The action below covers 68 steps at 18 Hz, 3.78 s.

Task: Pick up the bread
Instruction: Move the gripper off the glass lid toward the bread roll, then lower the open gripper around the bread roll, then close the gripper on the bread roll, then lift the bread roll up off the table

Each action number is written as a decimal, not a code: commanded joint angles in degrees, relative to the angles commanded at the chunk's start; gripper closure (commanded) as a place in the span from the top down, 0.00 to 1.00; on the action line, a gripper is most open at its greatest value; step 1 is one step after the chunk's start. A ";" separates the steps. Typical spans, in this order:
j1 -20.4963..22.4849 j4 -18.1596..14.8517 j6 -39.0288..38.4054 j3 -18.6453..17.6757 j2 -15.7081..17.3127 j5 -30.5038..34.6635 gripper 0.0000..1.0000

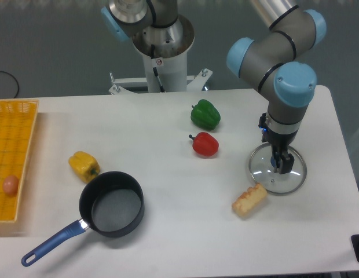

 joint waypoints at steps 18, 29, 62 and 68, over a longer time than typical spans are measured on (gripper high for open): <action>-2.20 3.87 -12.65 -0.62 -2.98 0.35 1.00; -5.62 8.78 -25.05 1.84 -9.66 -0.09 1.00; -6.42 11.08 -25.05 1.49 -11.69 0.44 0.49; -6.24 10.37 -23.39 1.23 -7.65 0.26 0.48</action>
